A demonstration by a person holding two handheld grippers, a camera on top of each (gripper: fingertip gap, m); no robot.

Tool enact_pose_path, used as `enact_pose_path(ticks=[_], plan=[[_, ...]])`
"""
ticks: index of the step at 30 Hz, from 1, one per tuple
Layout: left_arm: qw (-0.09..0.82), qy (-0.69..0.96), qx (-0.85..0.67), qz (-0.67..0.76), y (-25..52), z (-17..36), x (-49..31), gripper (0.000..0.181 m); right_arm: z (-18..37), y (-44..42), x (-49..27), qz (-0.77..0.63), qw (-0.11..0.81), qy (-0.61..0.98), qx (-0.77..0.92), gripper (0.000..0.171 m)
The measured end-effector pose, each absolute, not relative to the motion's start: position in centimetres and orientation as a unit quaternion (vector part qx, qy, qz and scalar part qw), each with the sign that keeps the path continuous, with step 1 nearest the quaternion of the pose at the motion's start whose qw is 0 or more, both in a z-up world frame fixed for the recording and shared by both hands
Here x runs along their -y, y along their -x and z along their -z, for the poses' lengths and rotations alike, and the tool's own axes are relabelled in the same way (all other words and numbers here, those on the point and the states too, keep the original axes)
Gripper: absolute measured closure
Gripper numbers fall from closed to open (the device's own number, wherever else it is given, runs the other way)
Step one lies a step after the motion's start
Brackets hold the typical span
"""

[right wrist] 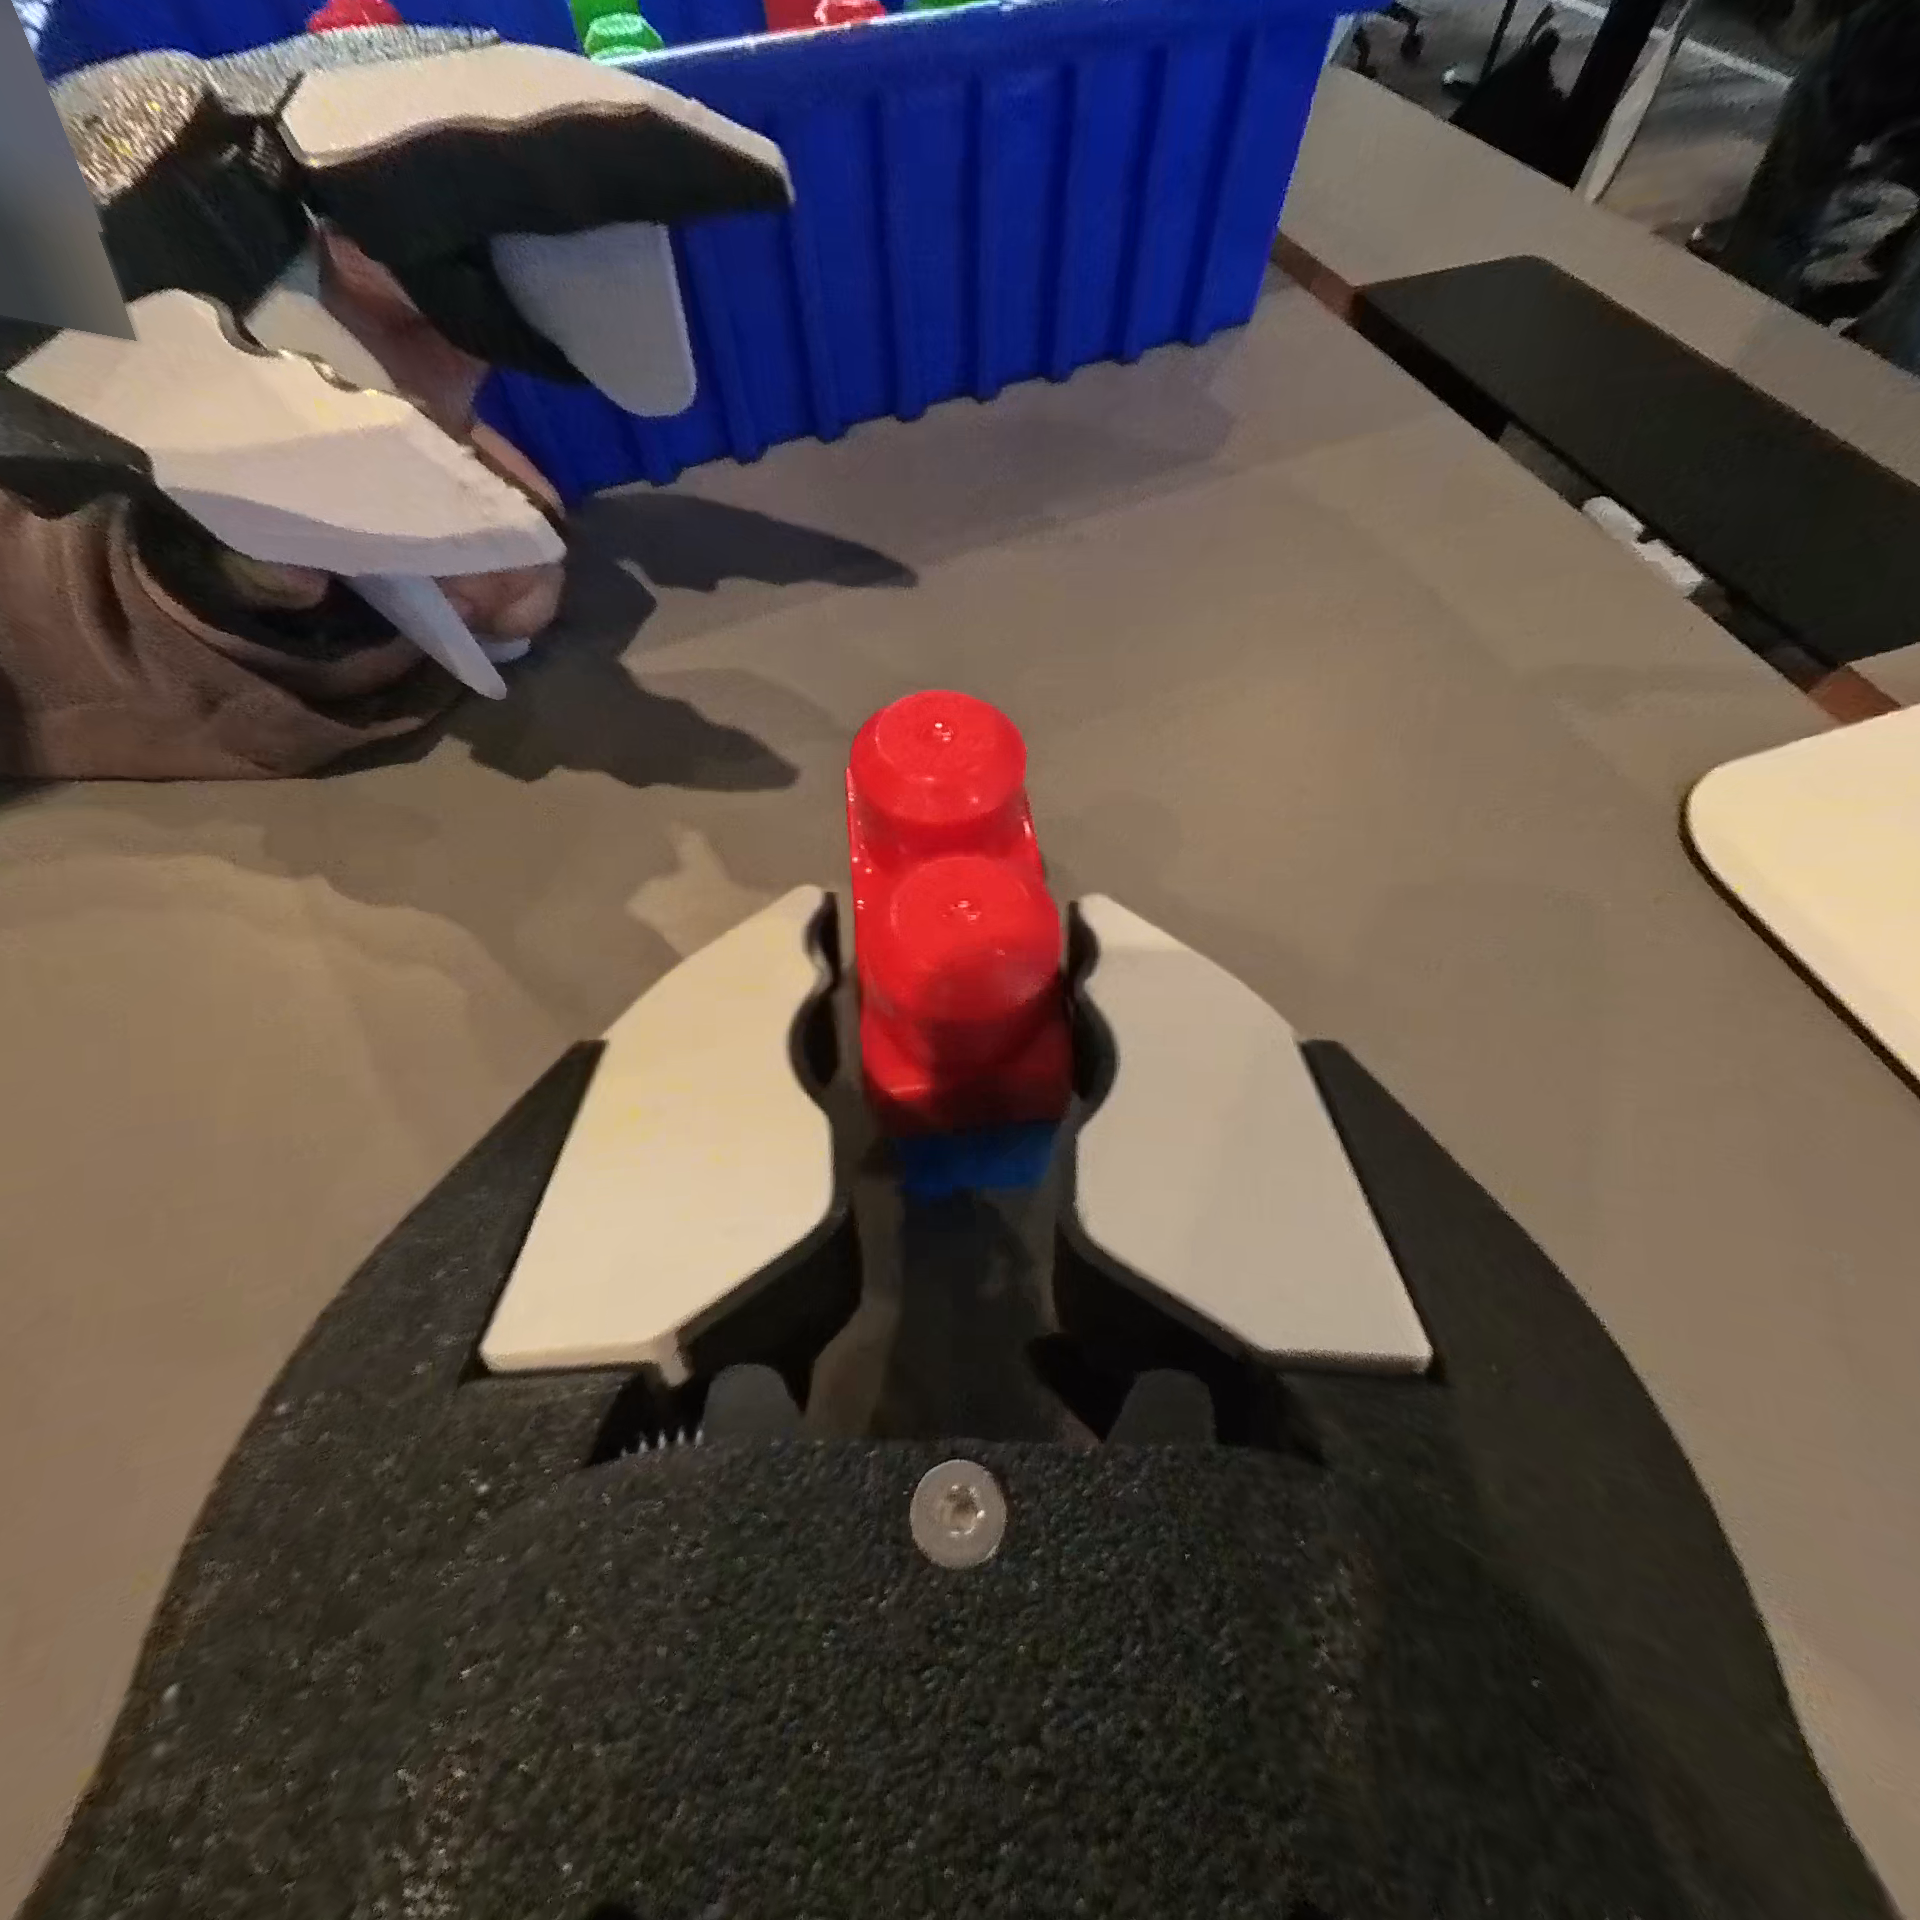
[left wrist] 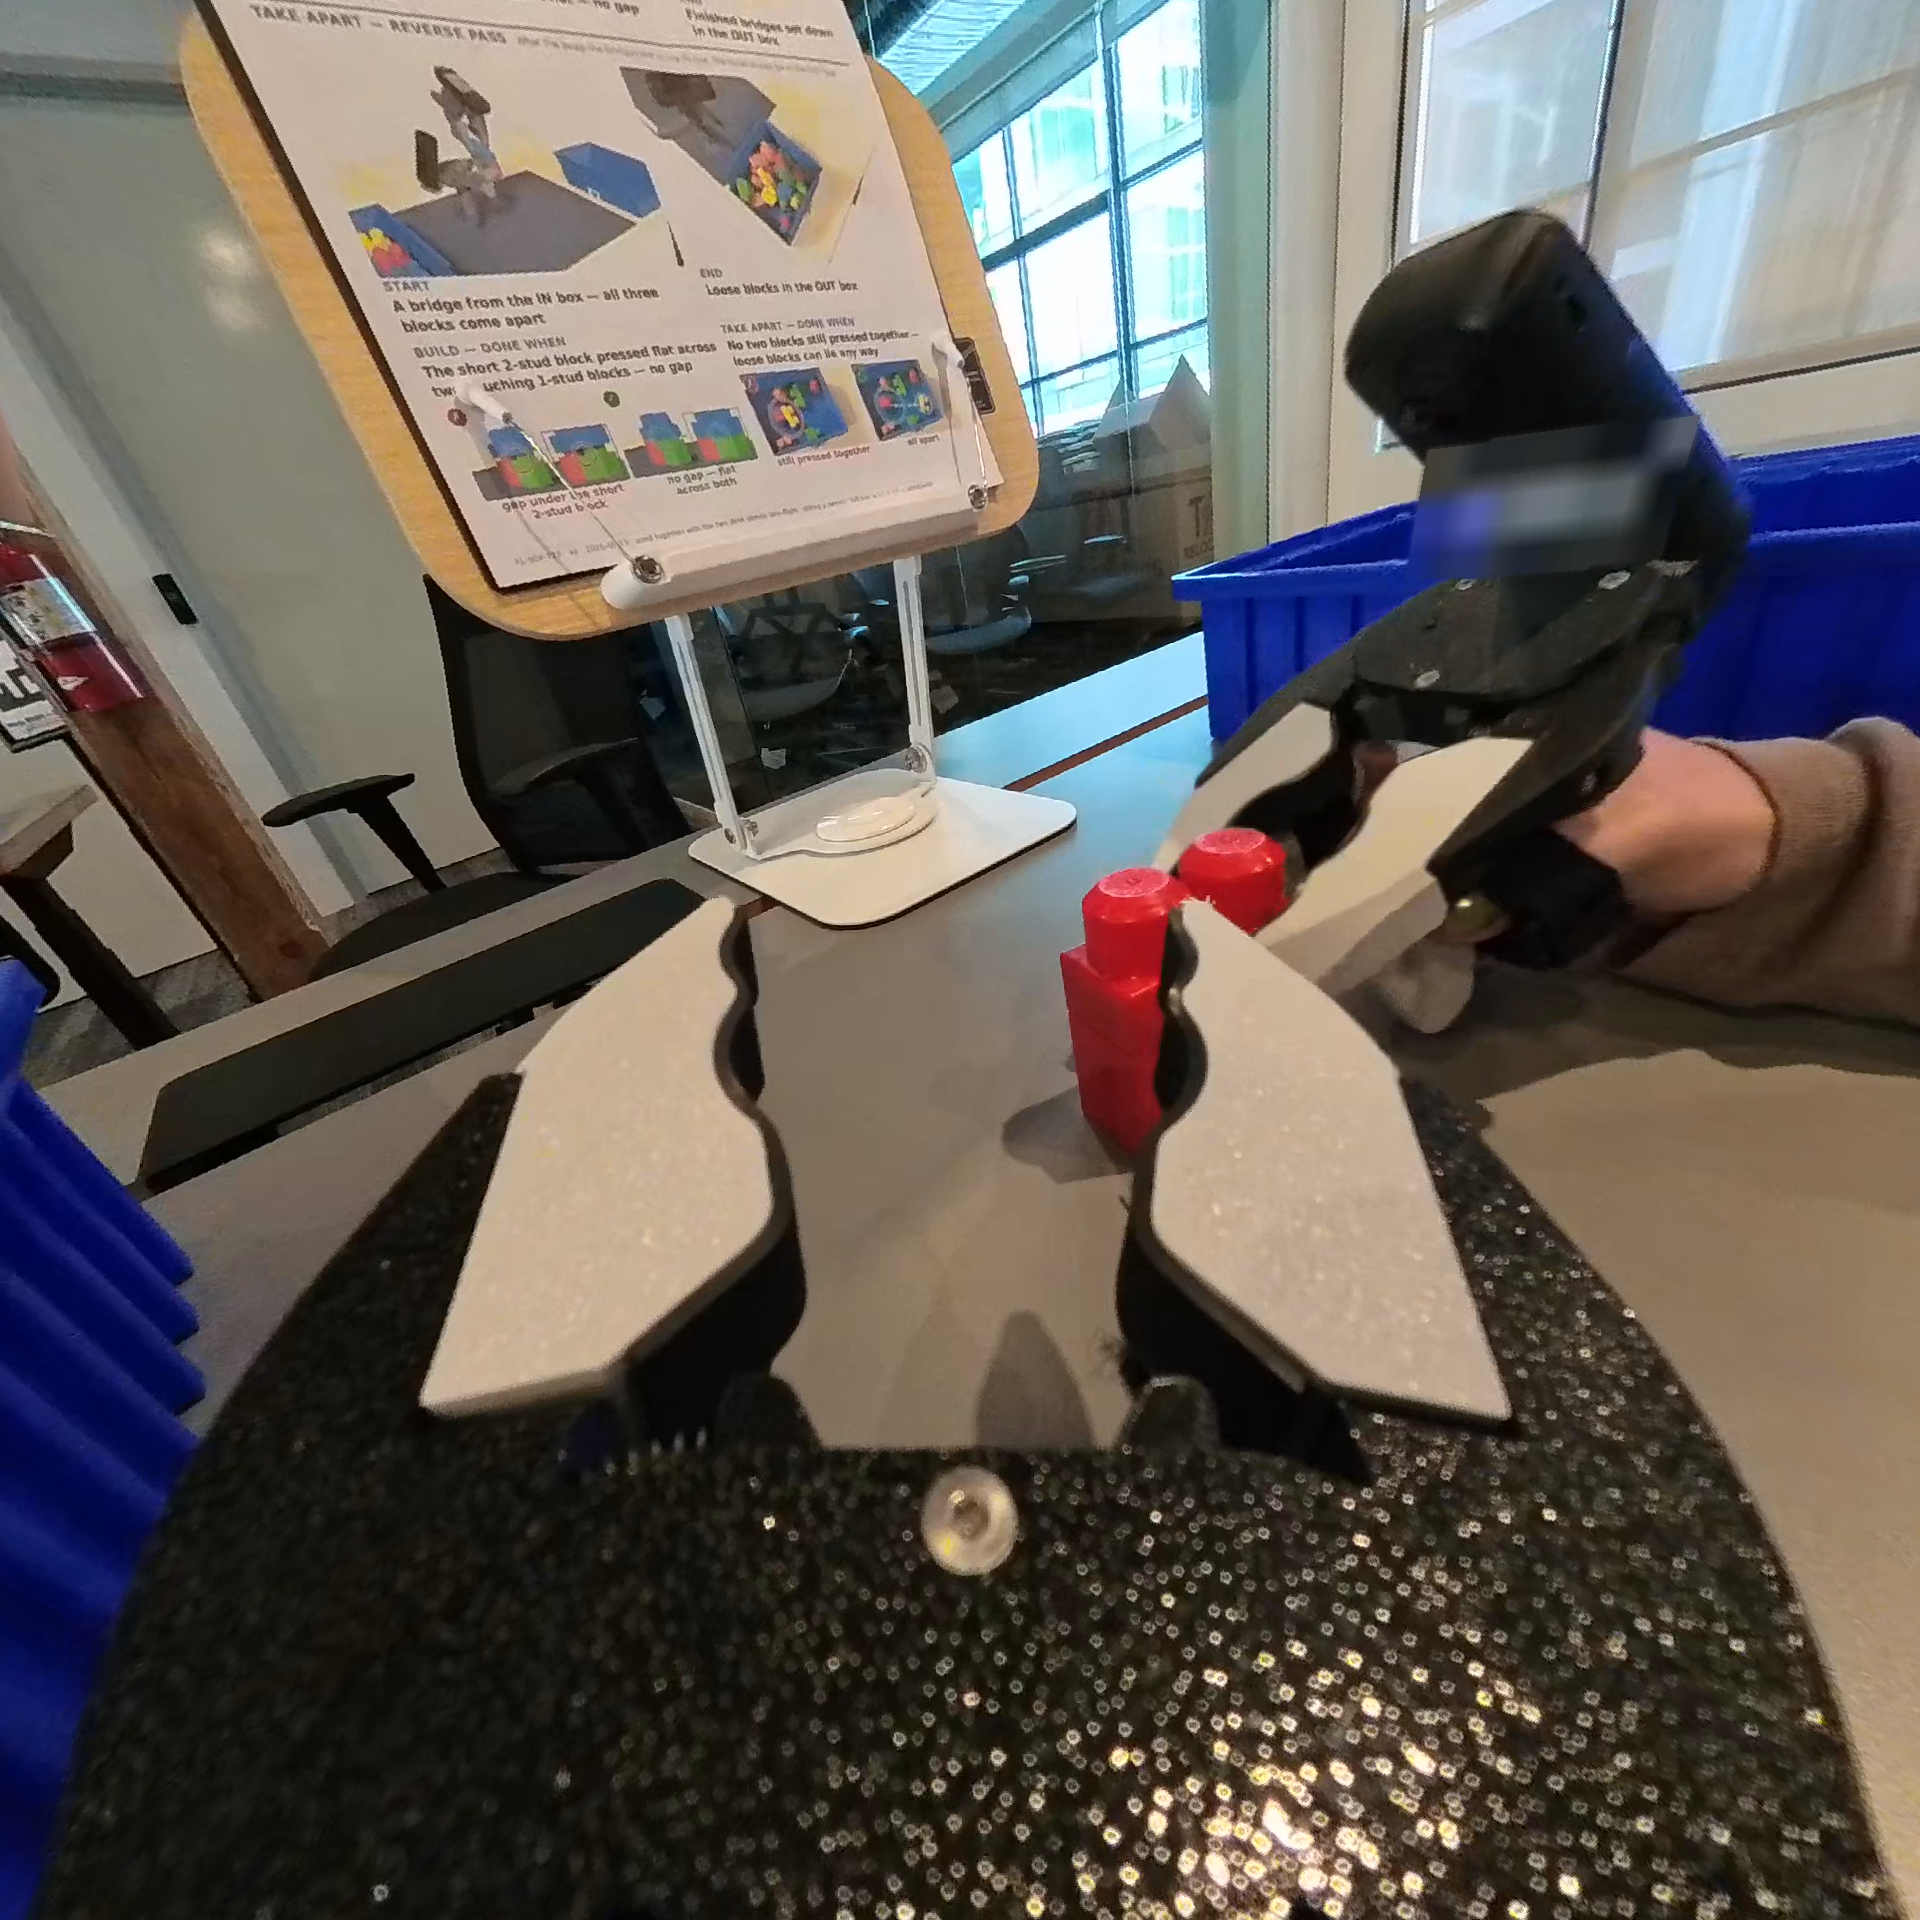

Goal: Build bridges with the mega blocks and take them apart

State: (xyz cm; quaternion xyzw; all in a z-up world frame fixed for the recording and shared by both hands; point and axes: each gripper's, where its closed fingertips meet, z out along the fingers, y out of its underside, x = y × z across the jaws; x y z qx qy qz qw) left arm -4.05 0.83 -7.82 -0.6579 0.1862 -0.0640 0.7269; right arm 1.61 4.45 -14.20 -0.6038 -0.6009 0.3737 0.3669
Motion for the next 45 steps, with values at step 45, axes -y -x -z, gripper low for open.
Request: enact_pose_path(ticks=[45], plan=[[0.621, 0.628, -0.305, 0.356, -3.1, 8.2, 3.1, 0.138, 6.3, -1.2, 3.6, -0.596, 0.25, 0.422, 0.636, 0.135]])
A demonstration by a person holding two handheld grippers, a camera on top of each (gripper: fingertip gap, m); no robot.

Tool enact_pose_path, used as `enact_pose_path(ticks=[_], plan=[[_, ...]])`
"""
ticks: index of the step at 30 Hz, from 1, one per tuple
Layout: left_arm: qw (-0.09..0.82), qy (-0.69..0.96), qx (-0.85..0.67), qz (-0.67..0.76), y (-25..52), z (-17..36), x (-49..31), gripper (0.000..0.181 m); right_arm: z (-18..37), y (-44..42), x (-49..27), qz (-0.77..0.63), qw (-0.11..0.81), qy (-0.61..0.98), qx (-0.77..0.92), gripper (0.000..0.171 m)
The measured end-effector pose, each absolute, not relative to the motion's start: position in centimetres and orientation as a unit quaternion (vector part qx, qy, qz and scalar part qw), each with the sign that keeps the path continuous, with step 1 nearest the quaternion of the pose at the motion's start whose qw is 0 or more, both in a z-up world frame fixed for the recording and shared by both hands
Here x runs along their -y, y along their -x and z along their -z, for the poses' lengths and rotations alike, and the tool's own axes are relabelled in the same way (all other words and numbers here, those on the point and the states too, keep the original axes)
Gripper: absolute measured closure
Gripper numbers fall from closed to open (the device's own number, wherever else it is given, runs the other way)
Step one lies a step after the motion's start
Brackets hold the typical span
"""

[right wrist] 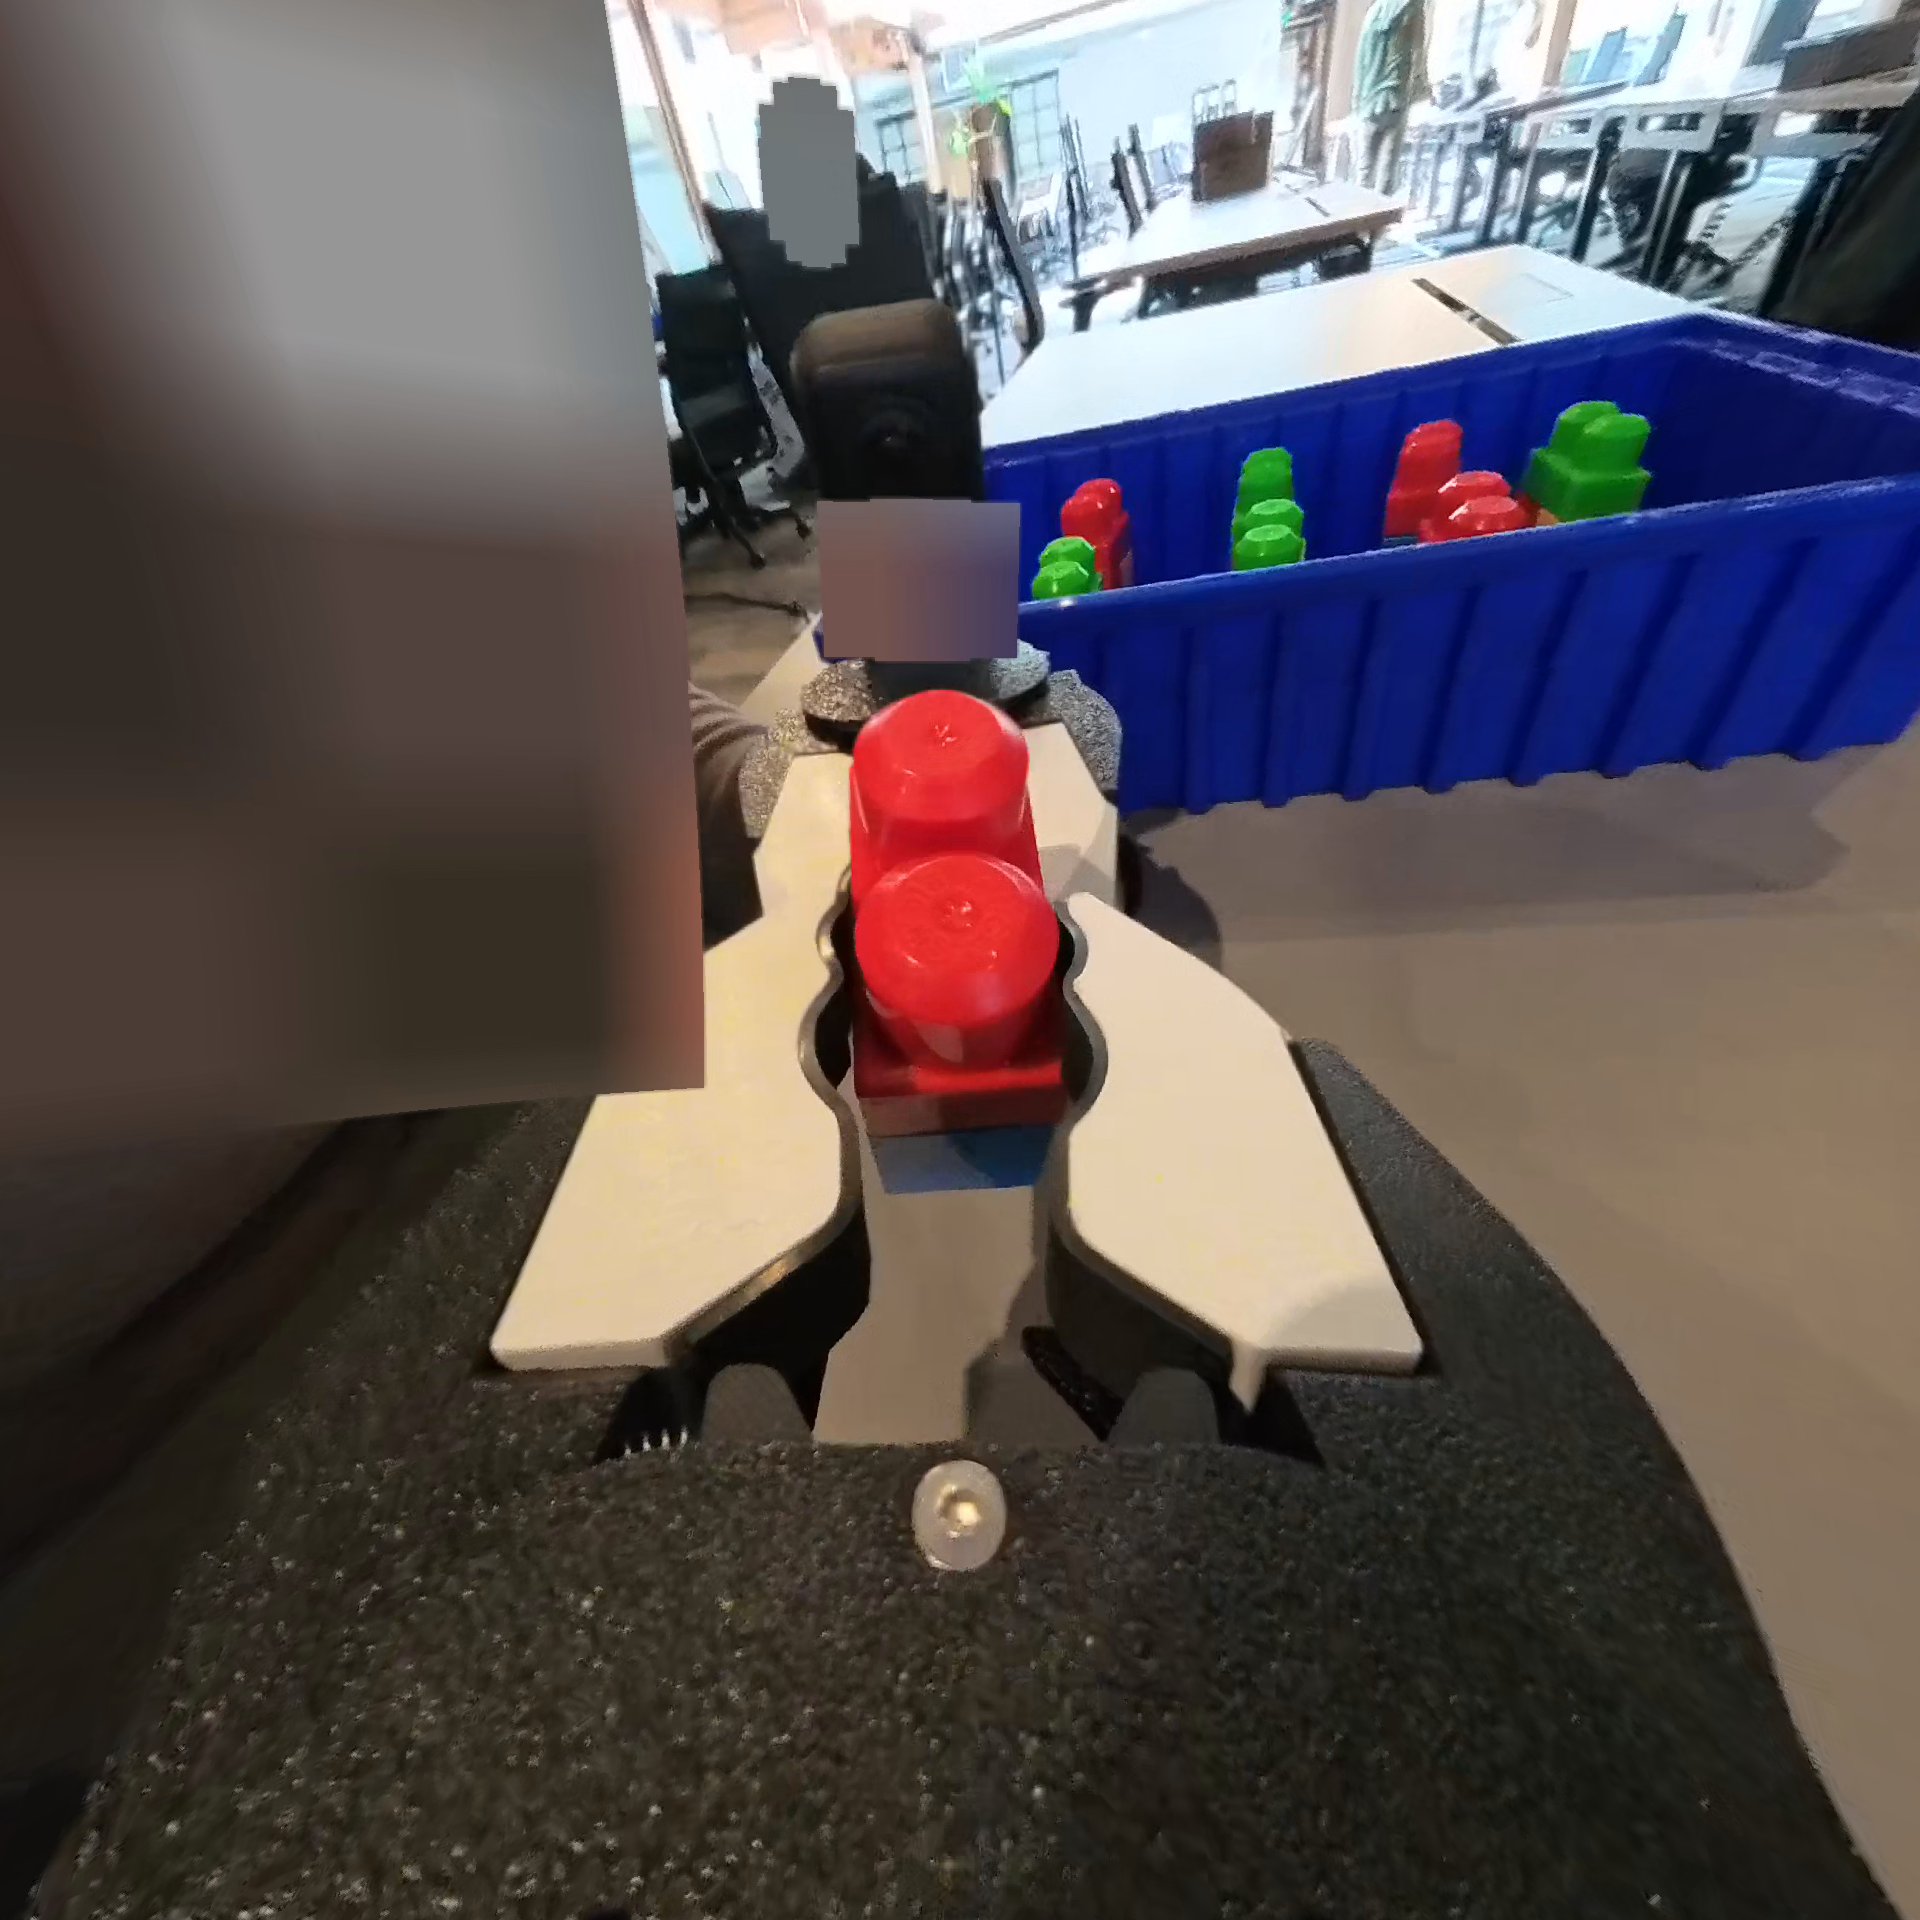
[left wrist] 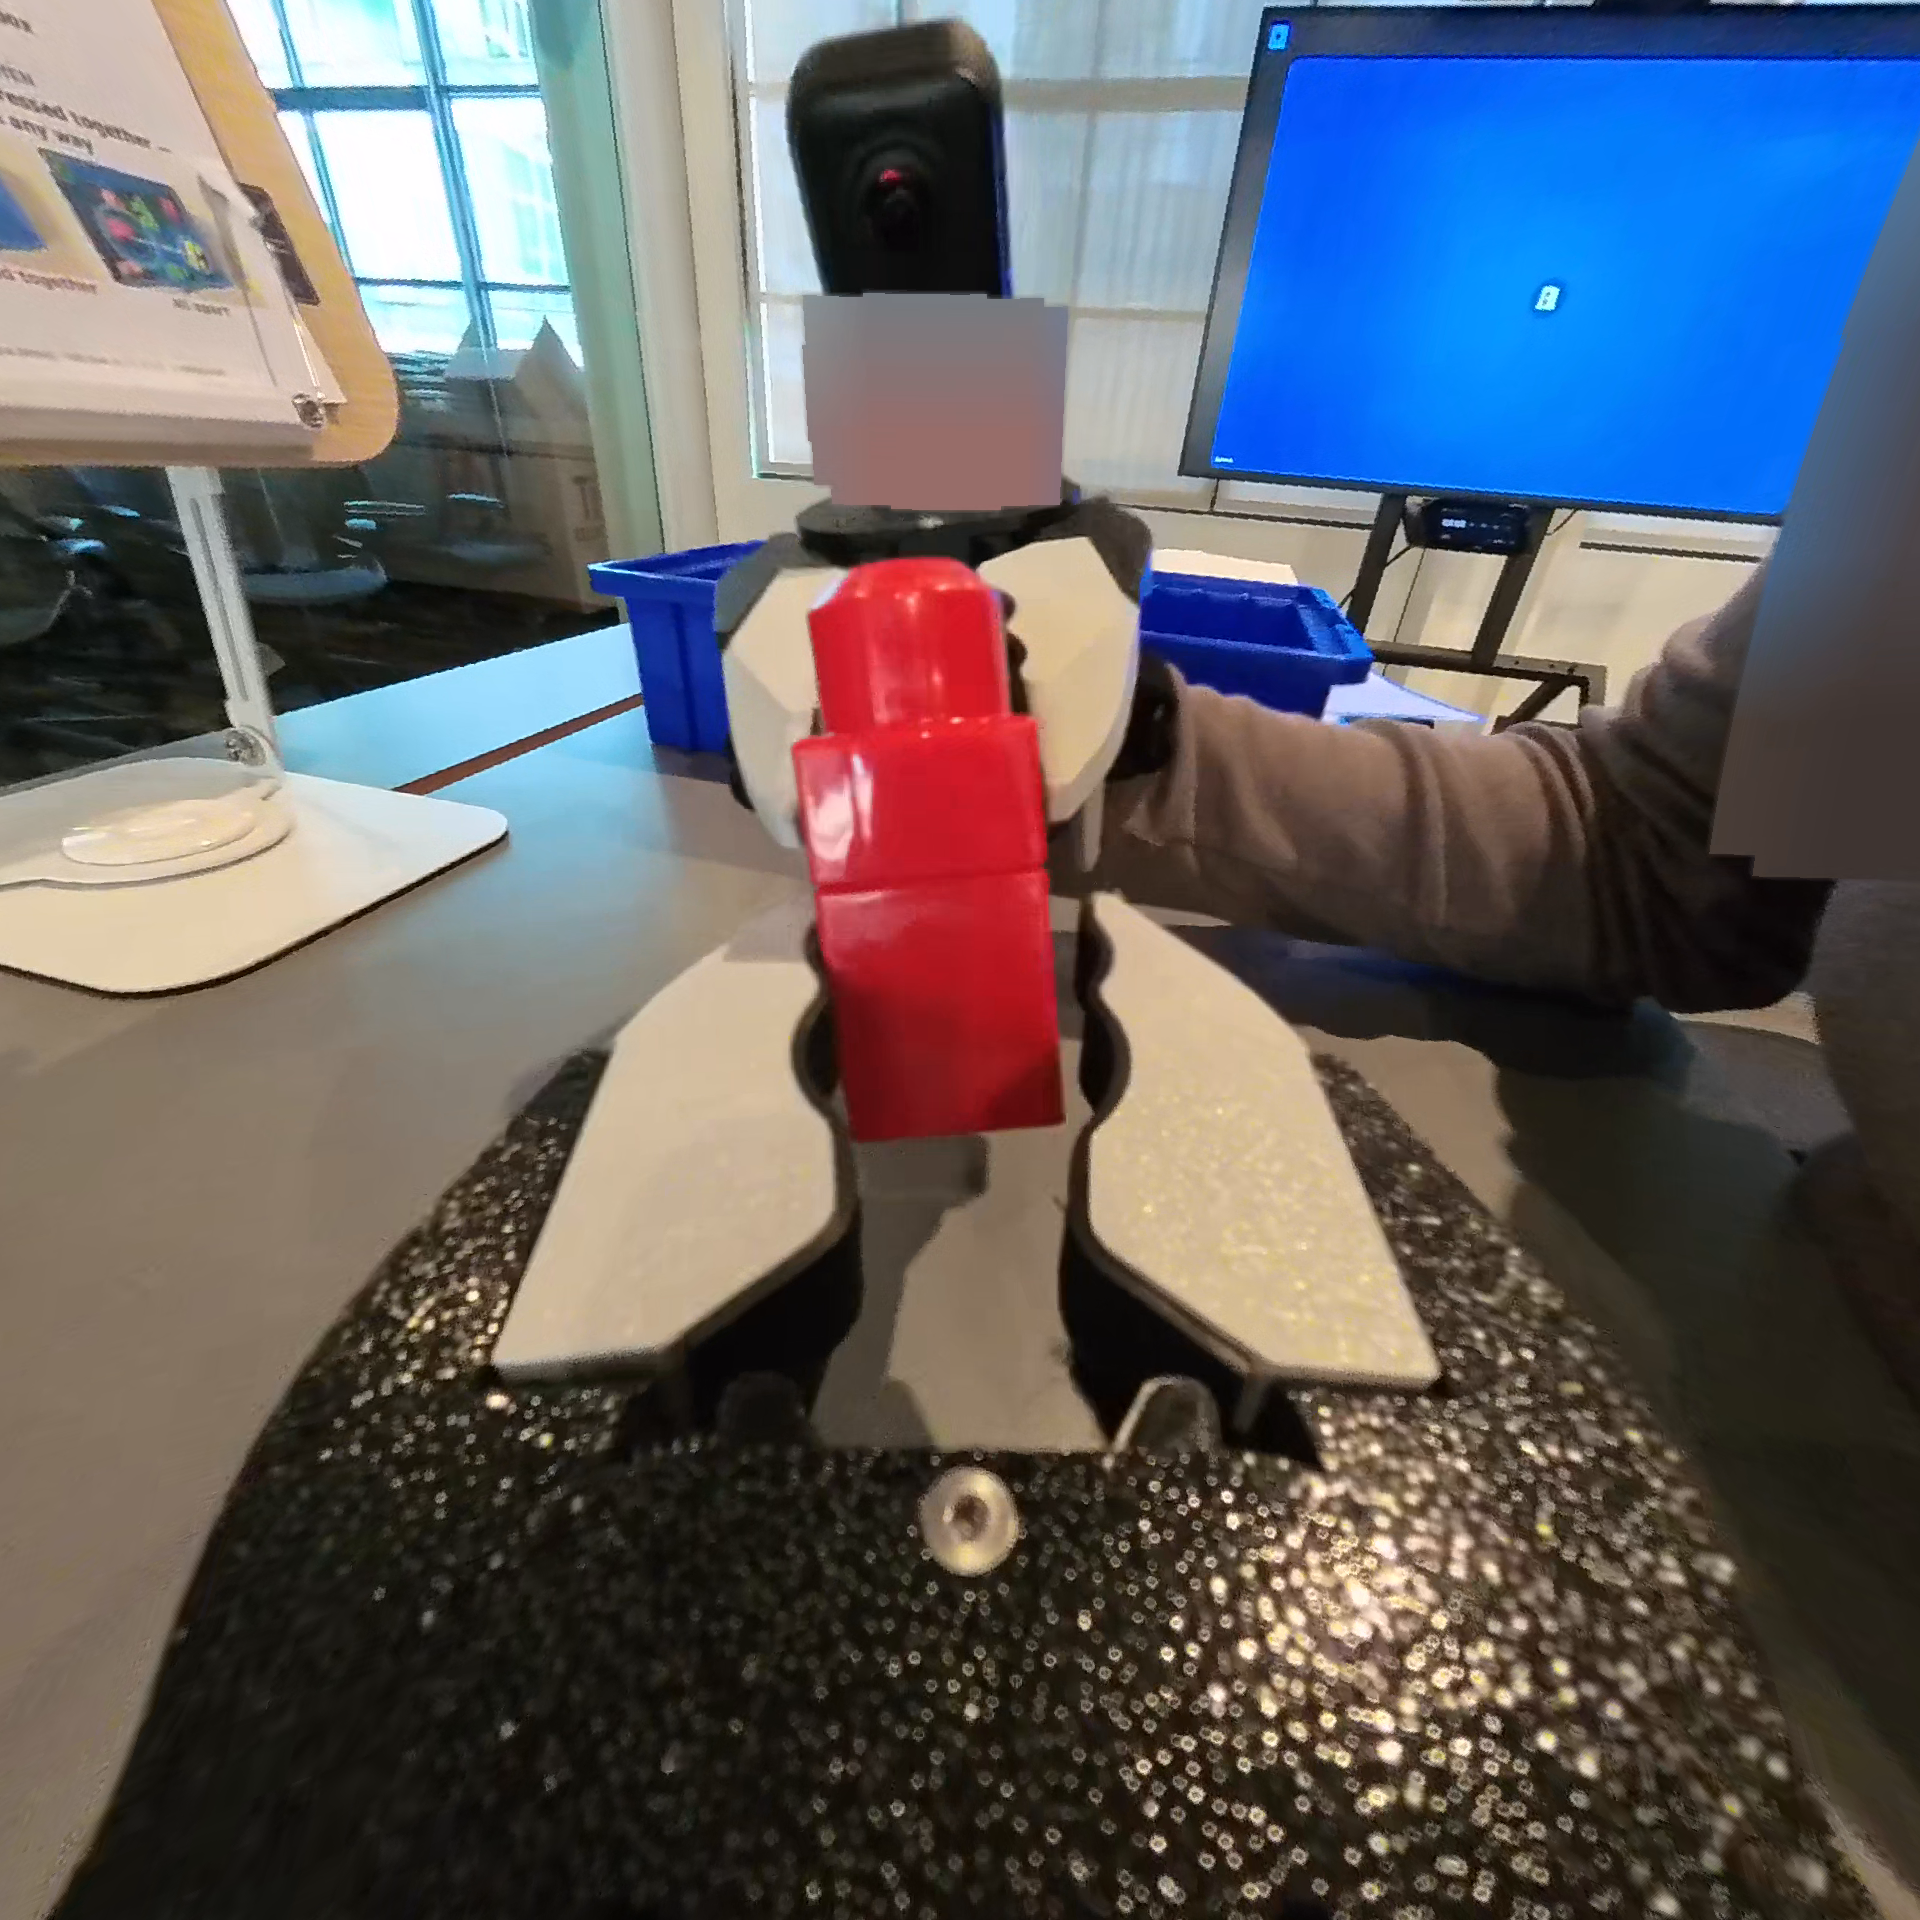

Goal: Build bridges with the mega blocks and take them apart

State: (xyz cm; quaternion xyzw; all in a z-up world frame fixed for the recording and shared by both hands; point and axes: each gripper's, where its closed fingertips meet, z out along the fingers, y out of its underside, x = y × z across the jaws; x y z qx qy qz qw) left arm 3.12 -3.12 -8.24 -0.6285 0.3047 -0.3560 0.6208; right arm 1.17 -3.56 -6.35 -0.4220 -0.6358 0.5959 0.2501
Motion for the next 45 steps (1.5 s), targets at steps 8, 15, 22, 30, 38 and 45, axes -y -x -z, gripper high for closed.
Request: enact_pose_path(ticks=[8, 15, 22, 30, 38, 45], plan=[[0.611, 0.63, -0.271, 0.395, -2.3, 8.0, 2.7, 0.142, 6.4, -0.5, 3.0, -0.625, 0.246, 0.435, 0.6, 0.135], [0.6, 0.64, -0.287, 0.385, -2.9, 8.5, 2.7, 0.134, 6.1, -0.3, 3.5, -0.646, 0.248, 0.417, 0.59, 0.135], [0.611, 0.63, -0.286, 0.385, -2.9, 8.1, 2.8, 0.138, 5.7, 0.0, 3.8, -0.646, 0.272, 0.404, 0.588, 0.135], [0.592, 0.648, -0.298, 0.375, -3.0, 8.7, 2.8, 0.139, 5.7, 0.2, 3.9, -0.634, 0.292, 0.399, 0.595, 0.135], [0.555, 0.666, -0.338, 0.367, -3.5, 9.8, 3.4, 0.14, 6.1, -0.6, 4.4, -0.588, 0.272, 0.404, 0.645, 0.137], [0.545, 0.677, -0.35, 0.351, -3.5, 9.9, 3.6, 0.14, 6.4, -0.8, 4.5, -0.545, 0.258, 0.427, 0.673, 0.138]])
